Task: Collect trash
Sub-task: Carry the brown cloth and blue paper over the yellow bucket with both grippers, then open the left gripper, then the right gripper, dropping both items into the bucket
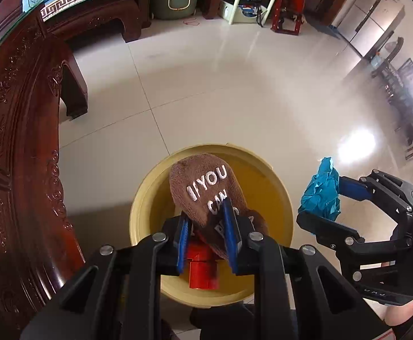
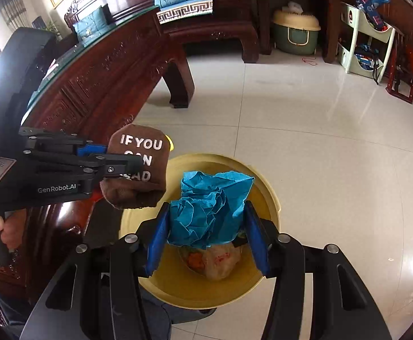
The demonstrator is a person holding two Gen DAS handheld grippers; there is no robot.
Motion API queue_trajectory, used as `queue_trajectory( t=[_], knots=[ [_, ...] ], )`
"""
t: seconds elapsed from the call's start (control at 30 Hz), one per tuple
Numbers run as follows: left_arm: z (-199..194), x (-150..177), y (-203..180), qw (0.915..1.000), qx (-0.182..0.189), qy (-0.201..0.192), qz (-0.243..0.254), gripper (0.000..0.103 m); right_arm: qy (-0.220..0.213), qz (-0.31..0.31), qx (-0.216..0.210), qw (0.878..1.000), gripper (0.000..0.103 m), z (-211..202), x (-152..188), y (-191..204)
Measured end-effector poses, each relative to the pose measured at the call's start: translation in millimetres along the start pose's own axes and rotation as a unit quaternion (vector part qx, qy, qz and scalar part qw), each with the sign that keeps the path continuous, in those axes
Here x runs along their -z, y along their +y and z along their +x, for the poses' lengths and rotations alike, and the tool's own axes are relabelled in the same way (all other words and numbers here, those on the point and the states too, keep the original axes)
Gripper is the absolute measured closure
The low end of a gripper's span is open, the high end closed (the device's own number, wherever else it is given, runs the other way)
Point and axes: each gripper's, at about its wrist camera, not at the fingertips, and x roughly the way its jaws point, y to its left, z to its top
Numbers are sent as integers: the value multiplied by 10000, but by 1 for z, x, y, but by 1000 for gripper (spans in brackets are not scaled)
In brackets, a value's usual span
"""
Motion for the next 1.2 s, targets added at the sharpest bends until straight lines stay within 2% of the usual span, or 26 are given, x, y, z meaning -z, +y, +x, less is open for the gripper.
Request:
queue_trajectory(
  t=[0.37, 0.6, 0.63, 0.73, 1.2],
  knots=[
    [19, 2, -10, 9994, 26, 292, 175, 81, 337, 72, 32, 9994, 53, 28, 6, -5],
    [23, 0, -4, 9993, 51, 372, 33, 79, 360, 106, 66, 9993, 53, 31, 9, -8],
    [23, -1, -4, 9993, 52, 377, 39, 78, 356, 106, 72, 9993, 53, 30, 9, -9],
    [21, -1, -4, 9996, 10, 292, 32, 62, 356, 136, 93, 9992, 53, 30, 9, -9],
    [20, 0, -4, 9994, 13, 329, 40, 61, 444, 15, 21, 9990, 53, 34, 8, 0]
  ],
)
